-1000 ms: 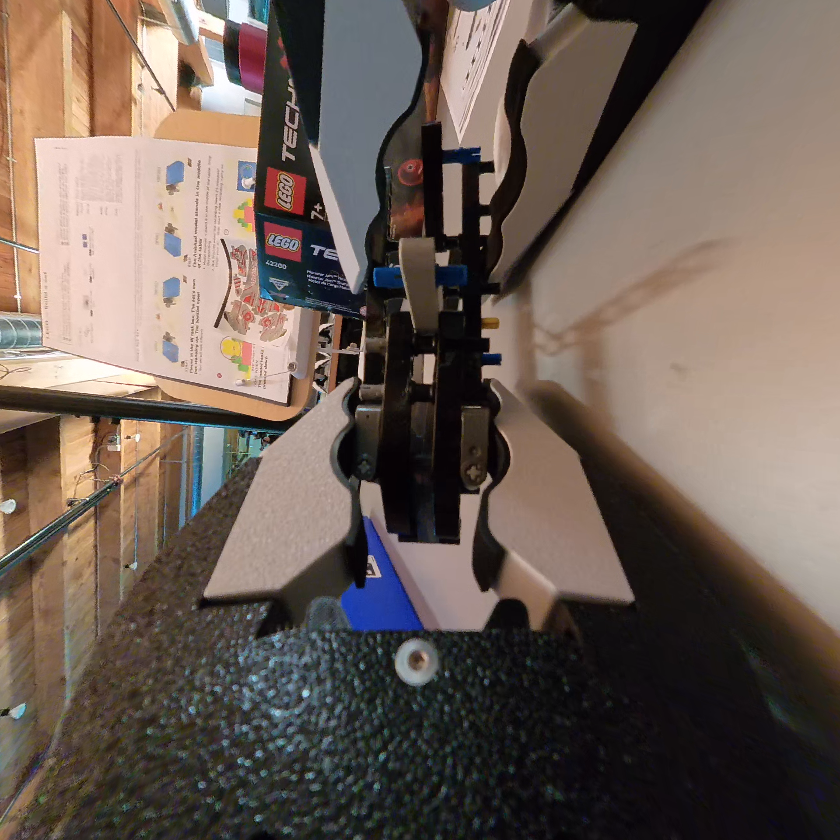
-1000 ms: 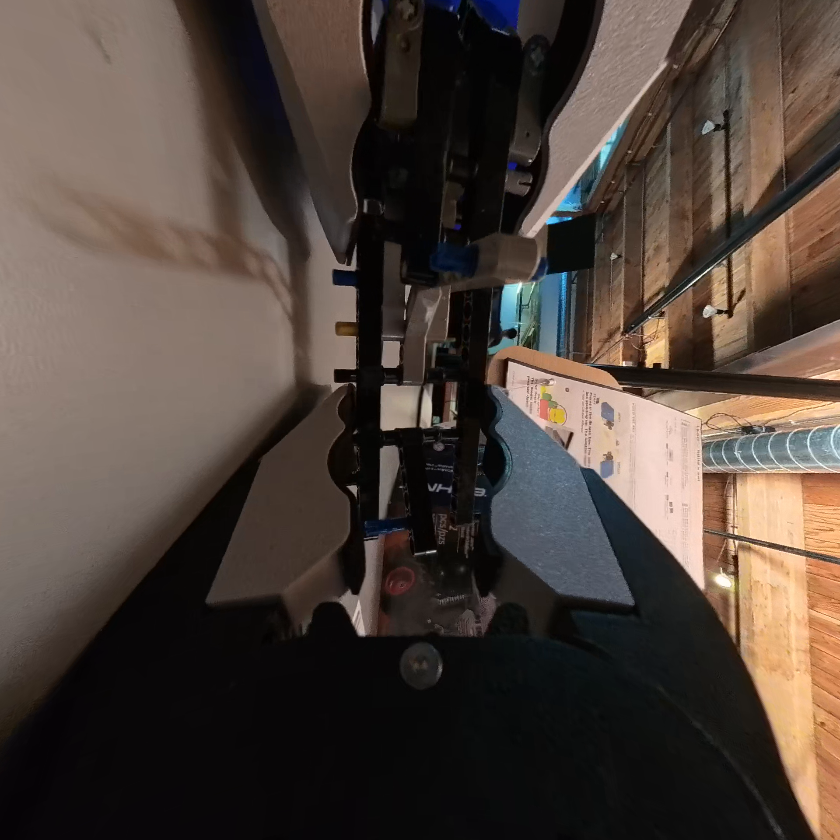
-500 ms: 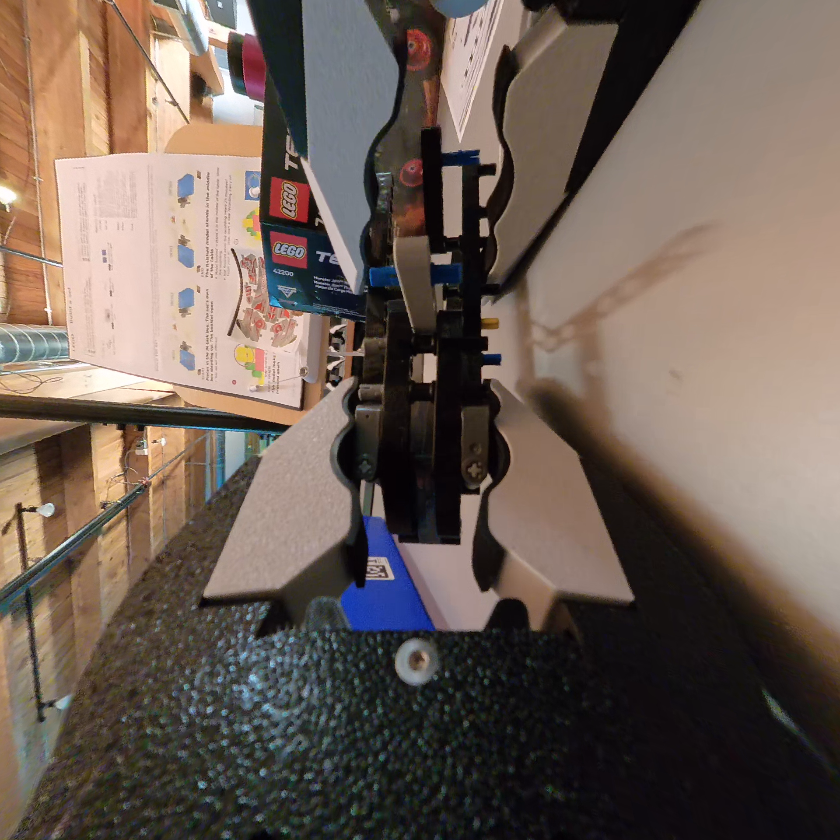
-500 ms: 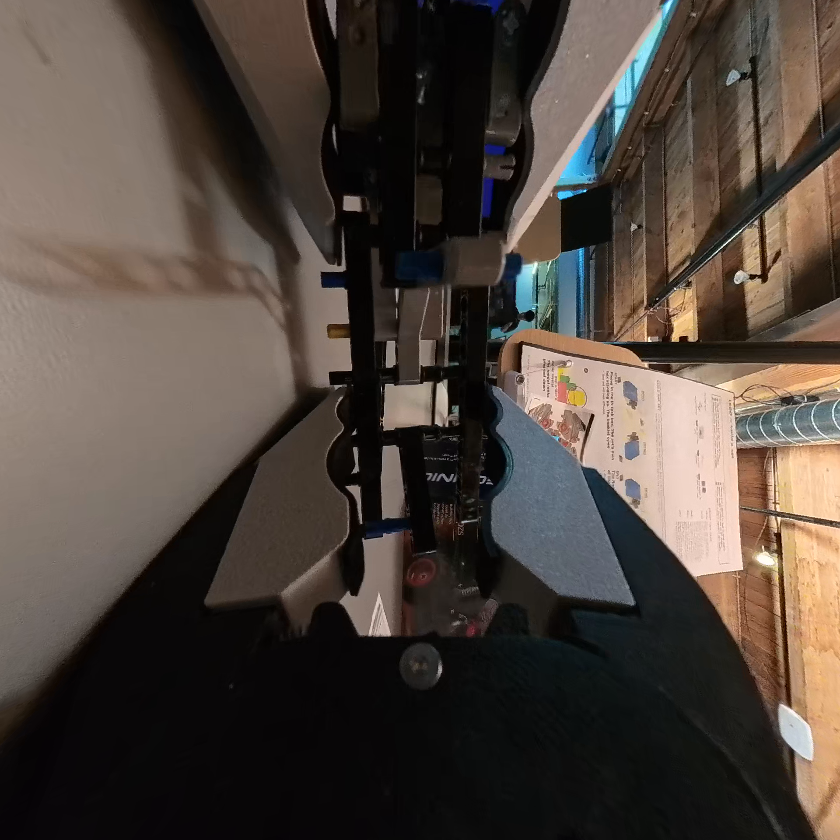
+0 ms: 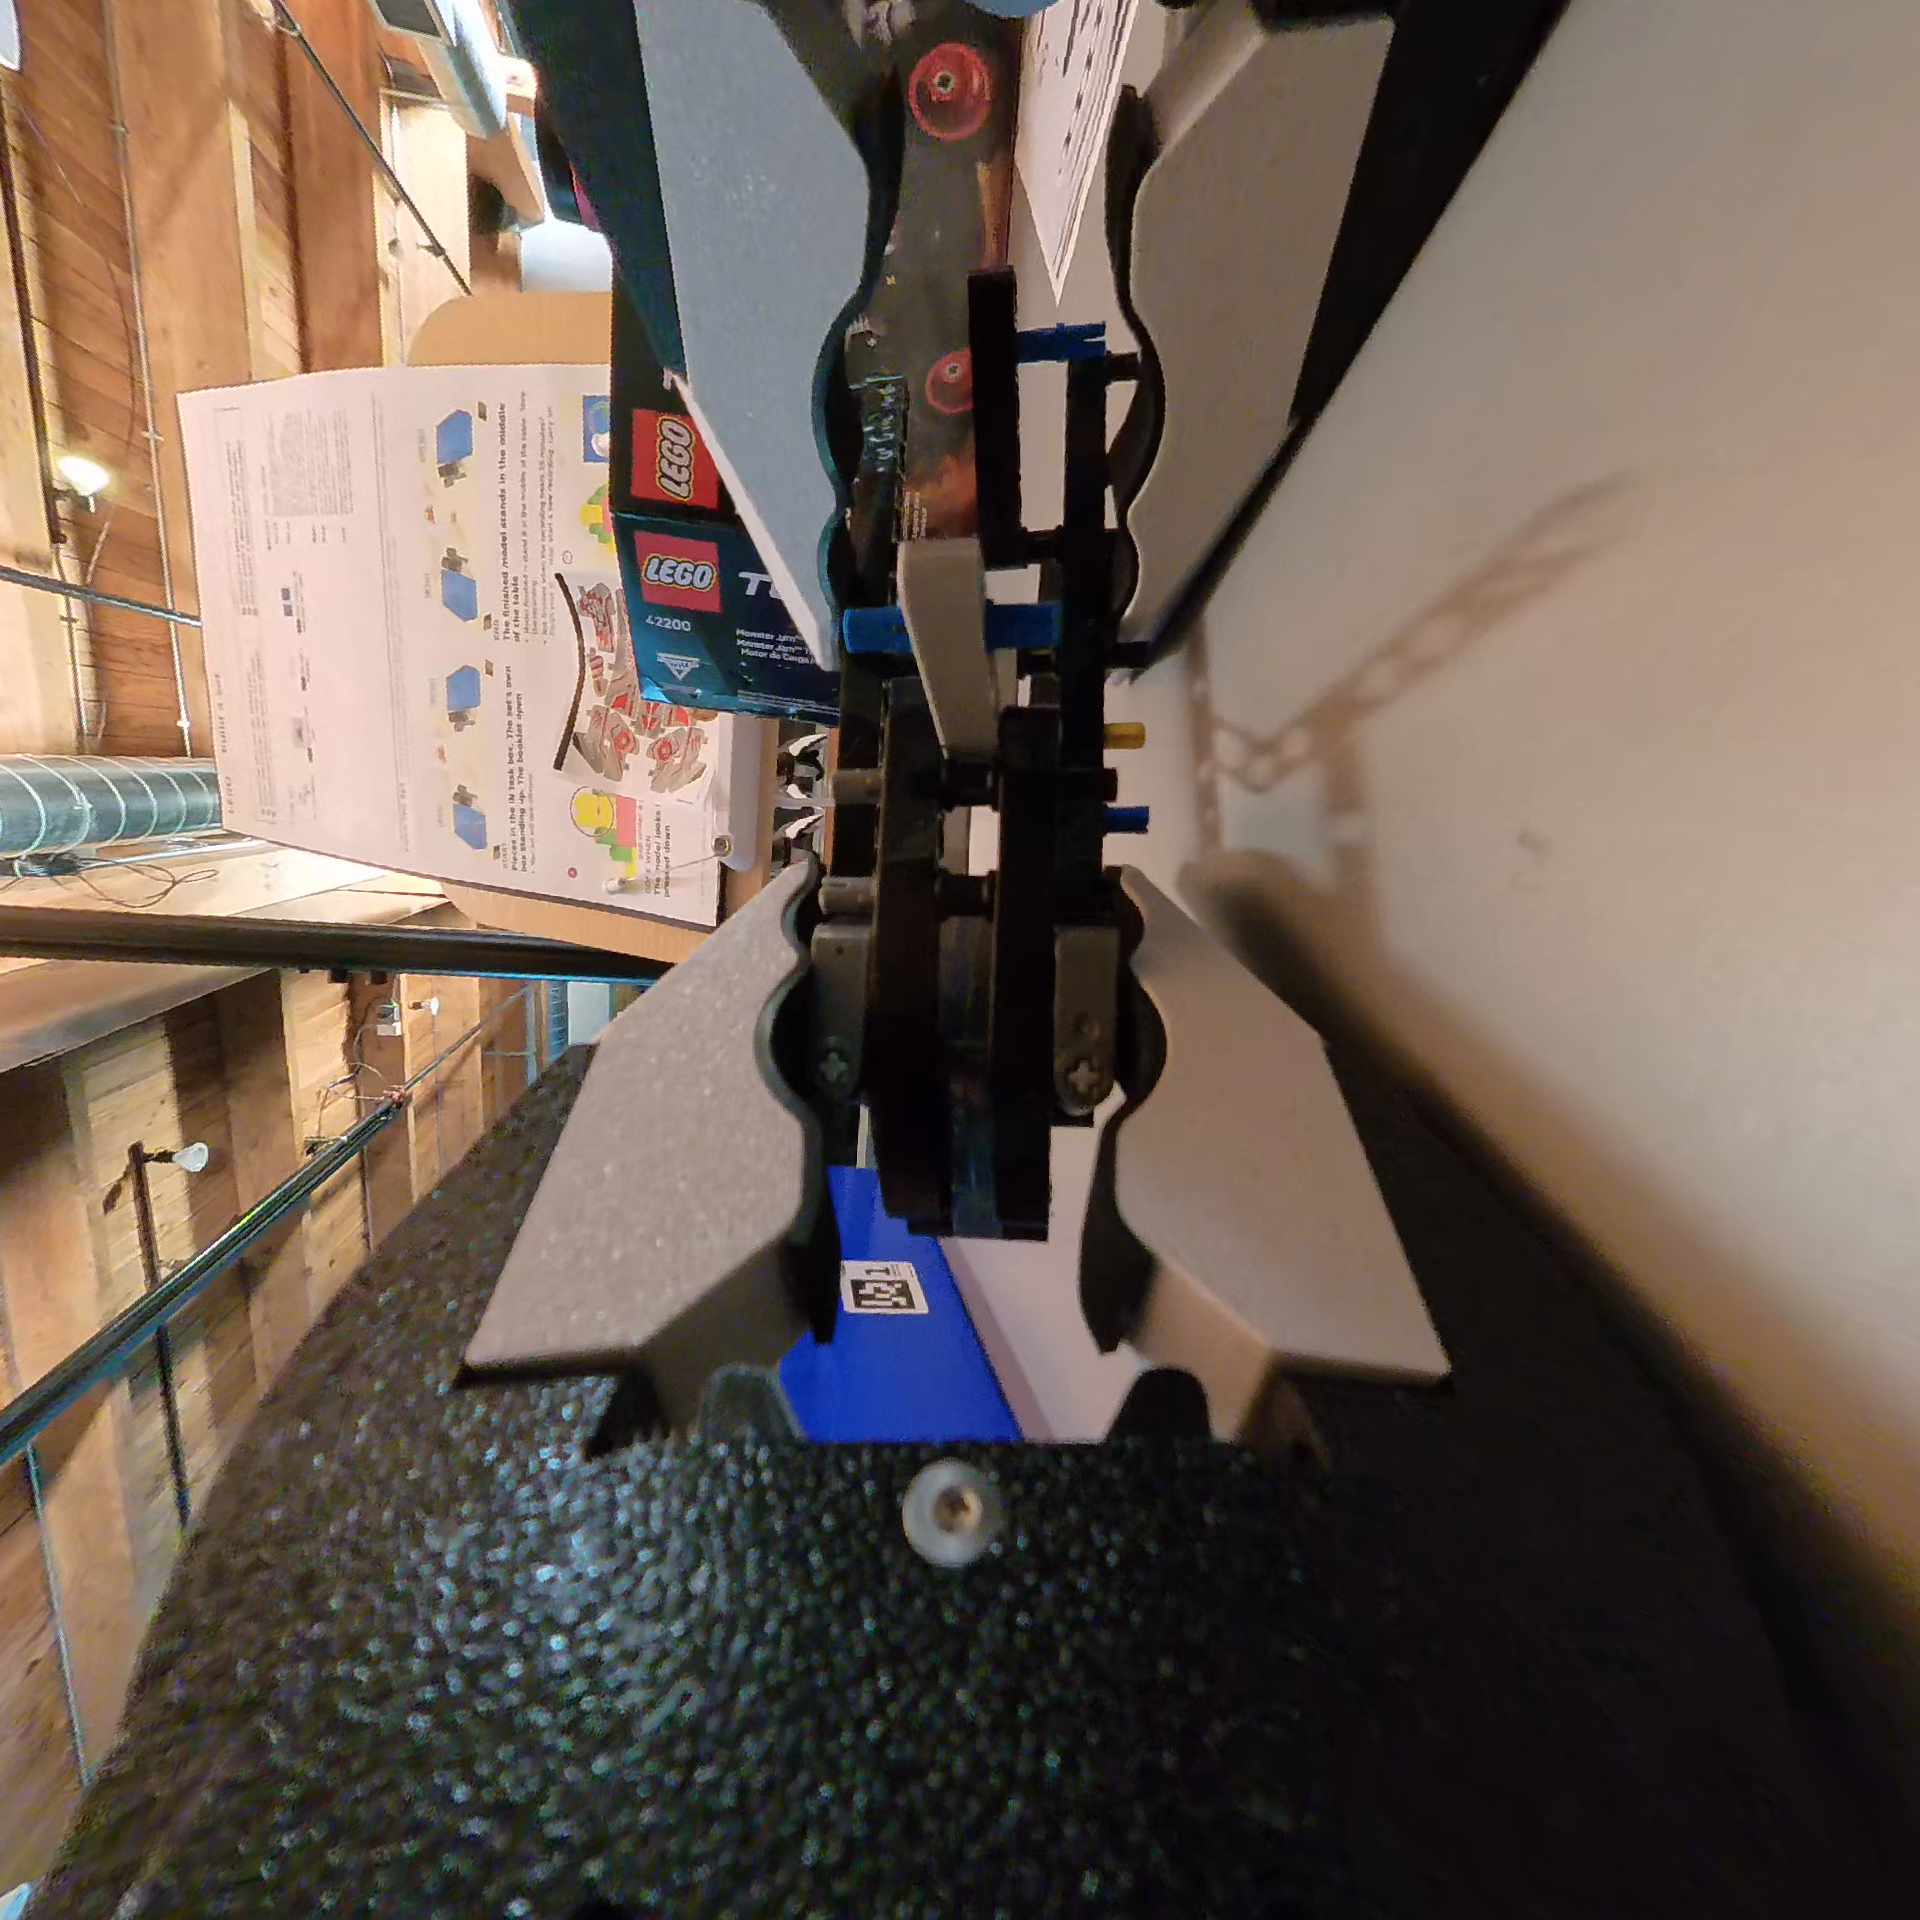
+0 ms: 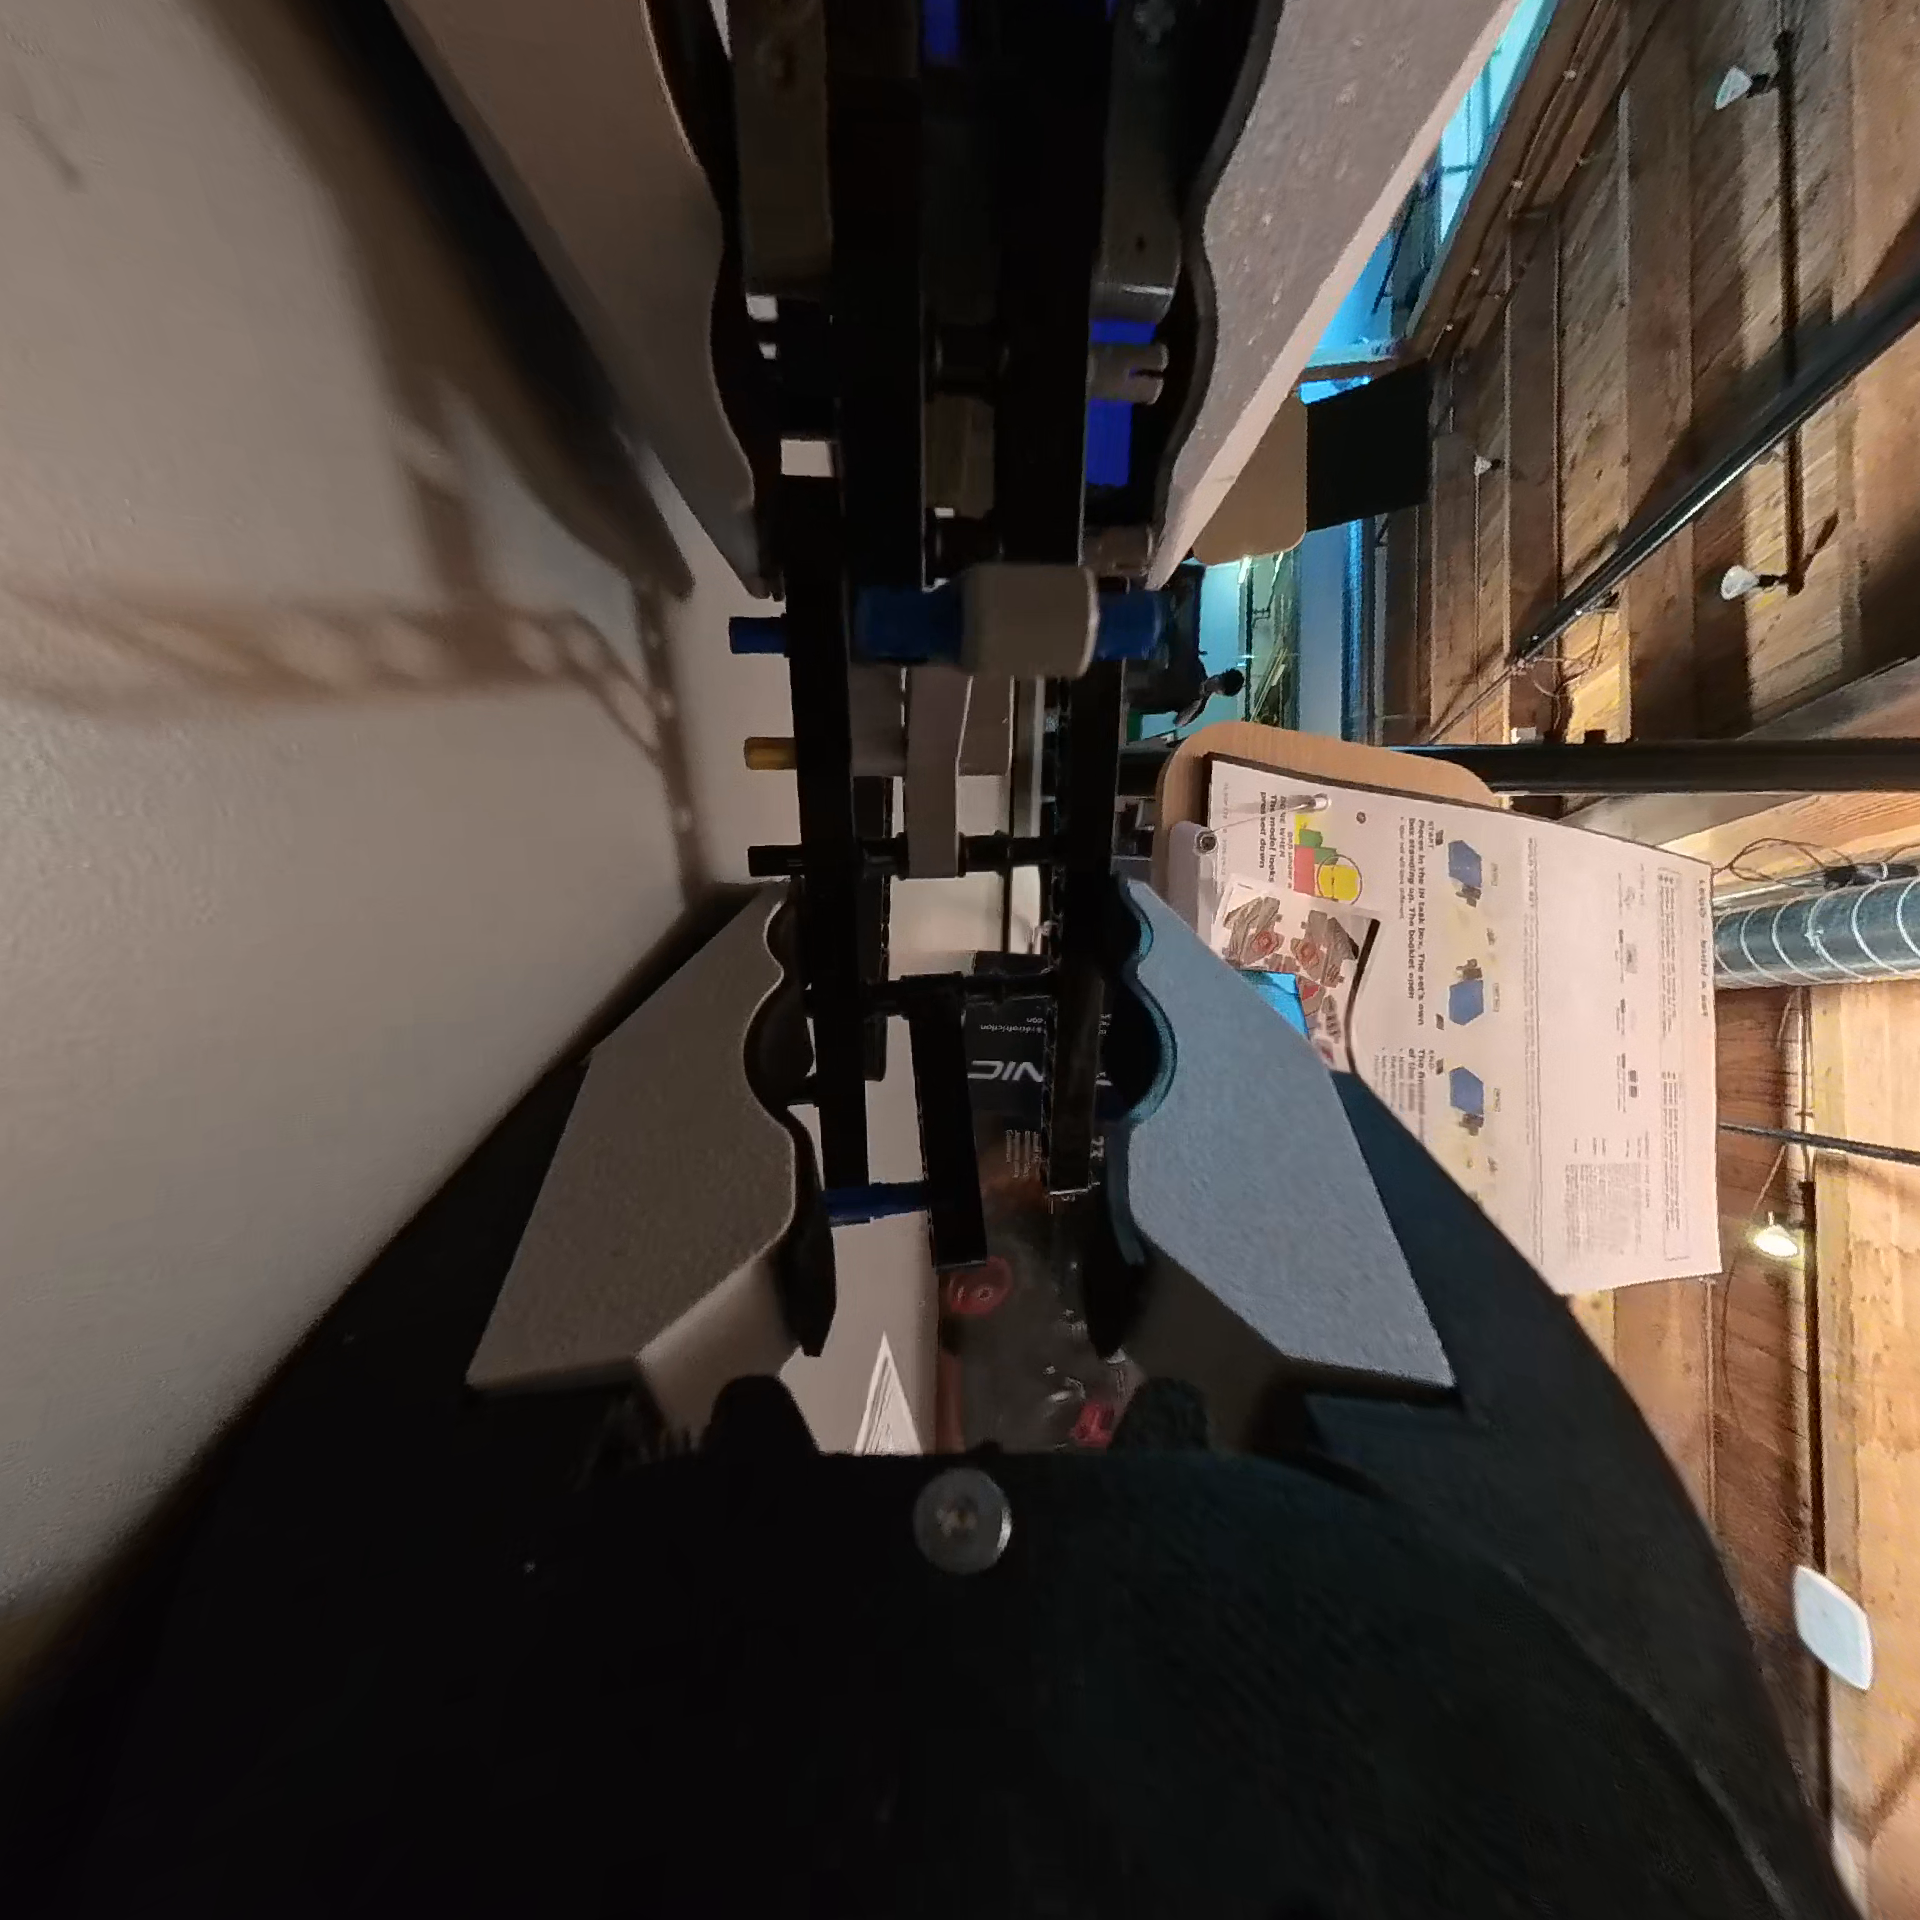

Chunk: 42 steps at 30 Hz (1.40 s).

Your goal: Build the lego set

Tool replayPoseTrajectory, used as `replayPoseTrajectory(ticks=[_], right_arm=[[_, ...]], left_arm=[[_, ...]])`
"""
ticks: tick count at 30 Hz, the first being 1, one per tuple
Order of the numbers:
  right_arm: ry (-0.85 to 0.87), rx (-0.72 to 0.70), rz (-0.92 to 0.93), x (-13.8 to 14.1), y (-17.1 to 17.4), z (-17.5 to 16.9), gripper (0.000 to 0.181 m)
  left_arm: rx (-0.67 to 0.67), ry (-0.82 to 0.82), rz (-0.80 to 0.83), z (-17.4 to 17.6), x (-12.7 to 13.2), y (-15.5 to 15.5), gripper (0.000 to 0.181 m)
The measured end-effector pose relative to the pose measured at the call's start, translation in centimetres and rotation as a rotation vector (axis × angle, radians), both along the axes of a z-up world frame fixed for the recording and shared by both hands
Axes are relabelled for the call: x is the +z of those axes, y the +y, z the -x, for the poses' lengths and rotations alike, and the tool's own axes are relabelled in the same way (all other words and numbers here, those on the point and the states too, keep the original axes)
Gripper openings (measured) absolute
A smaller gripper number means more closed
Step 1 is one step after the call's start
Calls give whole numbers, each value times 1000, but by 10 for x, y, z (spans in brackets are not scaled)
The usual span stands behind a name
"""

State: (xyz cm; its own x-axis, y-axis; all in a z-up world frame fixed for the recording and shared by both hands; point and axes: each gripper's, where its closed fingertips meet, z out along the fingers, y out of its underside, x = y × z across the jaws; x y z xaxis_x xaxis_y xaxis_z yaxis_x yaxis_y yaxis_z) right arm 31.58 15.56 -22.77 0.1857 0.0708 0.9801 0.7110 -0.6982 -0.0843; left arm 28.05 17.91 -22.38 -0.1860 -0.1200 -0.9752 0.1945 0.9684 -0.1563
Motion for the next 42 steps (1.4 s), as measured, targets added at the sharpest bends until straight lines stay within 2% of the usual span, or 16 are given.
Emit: replayPoseTrajectory(ticks=[2, 14, 19, 24, 34, 40, 42], right_arm=[[17, -4, -1, -2, -1, 1, 50], [12, -21, 11, -2, -4, -2, 50], [16, -23, 11, -2, -6, -4, 51], [-2, -7, 16, -2, -8, -3, 50], [0, -13, 26, -4, -12, -4, 50], [49, -17, 9, -5, -15, -8, 50], [15, 9, 21, -4, -16, -7, 50]], left_arm=[[-1, 3, 7, 0, 0, 0, 51], [13, 43, 73, -6, -4, 4, 51], [43, 61, 168, -8, -1, 10, 61], [1, 57, 128, -4, -2, 3, 51], [0, 70, 81, -4, -2, 4, 51], [11, 74, 98, -8, 0, 5, 51], [0, 99, 134, -7, -2, 4, 51]])
